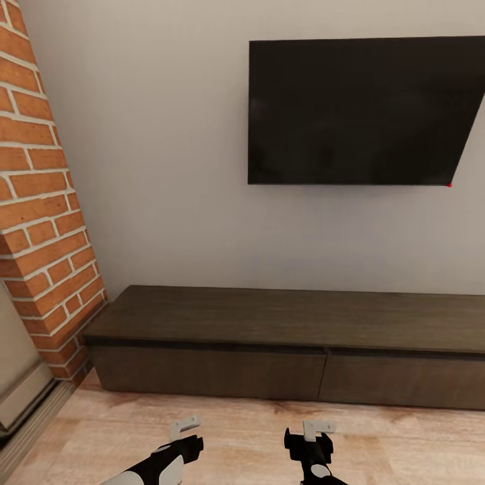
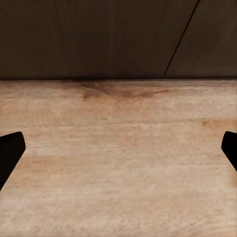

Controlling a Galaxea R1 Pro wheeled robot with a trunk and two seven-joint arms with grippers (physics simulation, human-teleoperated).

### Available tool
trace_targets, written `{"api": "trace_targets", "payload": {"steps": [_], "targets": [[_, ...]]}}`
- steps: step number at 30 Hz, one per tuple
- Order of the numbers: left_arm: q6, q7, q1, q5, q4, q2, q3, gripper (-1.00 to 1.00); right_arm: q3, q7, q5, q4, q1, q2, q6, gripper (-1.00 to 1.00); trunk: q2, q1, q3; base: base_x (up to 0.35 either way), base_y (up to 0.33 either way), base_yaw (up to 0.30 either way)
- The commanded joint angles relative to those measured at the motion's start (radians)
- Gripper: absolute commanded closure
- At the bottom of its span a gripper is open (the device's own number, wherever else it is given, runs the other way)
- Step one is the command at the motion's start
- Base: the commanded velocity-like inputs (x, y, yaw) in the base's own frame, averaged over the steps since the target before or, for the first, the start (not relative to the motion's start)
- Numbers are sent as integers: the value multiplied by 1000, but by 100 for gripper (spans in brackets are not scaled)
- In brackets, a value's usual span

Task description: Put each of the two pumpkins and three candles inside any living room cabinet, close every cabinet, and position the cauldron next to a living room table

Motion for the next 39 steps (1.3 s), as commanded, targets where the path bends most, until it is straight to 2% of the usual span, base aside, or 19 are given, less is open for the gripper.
{"api": "trace_targets", "payload": {"steps": [1, 12, 15, 17, 18, 19, 20, 21, 22, 24, 27, 30, 32, 34, 36, 39], "targets": [[-4, 1, -1, 4, 1, 0, 7, -100, 9, -3, -8, 0, -1, 0, -3, -100, 0, 0, -1, 0, 5, 0], [-1, 5, -1, 4, -25, -2, 6, -100, 10, -7, -3, -35, -2, 2, 5, -100, 0, 0, -1, 0, 1, 0], [21, 10, -1, 4, -108, -5, 6, -100, 9, -10, 1, -102, -2, 1, 21, -100, 0, 0, -1, 0, 0, 0], [107, 15, -1, 4, -203, -12, 5, -100, 8, -17, 3, -169, -4, -3, 61, -100, 0, 0, -1, 0, 0, 0], [206, 19, -1, 4, -281, -16, 4, -100, 8, -28, 4, -215, -7, -9, 108, -100, 0, 0, -1, 0, 0, 0], [264, 22, -1, 4, -325, -17, 4, -100, 7, -36, 4, -238, -9, -13, 139, -100, 0, 0, -1, 0, 0, 0], [382, 25, -1, 5, -415, -19, 4, -100, 6, -56, 5, -282, -15, -24, 210, -100, 0, 0, -1, 0, 0, 0], [437, 27, -1, 5, -461, -20, 5, -100, 6, -67, 5, -305, -21, -29, 251, -100, 0, 0, -1, 0, 0, 0], [526, 28, -1, 6, -546, -21, 5, -100, 4, -89, 5, -353, -41, -38, 335, -100, 0, 0, -1, 0, 0, 0], [623, 31, -1, 6, -673, -25, 5, -100, -1, -129, 5, -441, -103, -51, 499, -100, 0, 0, -1, 0, 0, 0], [675, 30, -1, 7, -766, -29, 4, -100, -5, -157, 5, -505, -192, -51, 696, -100, 0, 0, -1, 0, 0, 0], [686, 24, 0, 7, -790, -29, 4, -100, -2, -187, 21, -528, -225, -48, 792, -100, 0, 0, -1, 0, 0, 0], [688, 21, -1, 9, -795, -28, 6, -100, -1, -215, 50, -535, -233, -34, 818, -100, 0, 0, -1, 0, 0, 0], [688, 17, -1, 20, -797, -26, 8, -100, -1, -258, 103, -535, -238, -10, 834, -100, 0, 0, -1, 0, 0, 0], [687, 16, 0, 33, -792, -26, 8, -100, 0, -281, 138, -533, -240, 1, 838, -100, 0, 0, -1, 0, 0, 0], [686, 15, 0, 43, -774, -26, 8, -100, 1, -296, 163, -524, -241, 10, 839, -100, 0, 0, -1, 0, 0, 0]]}}
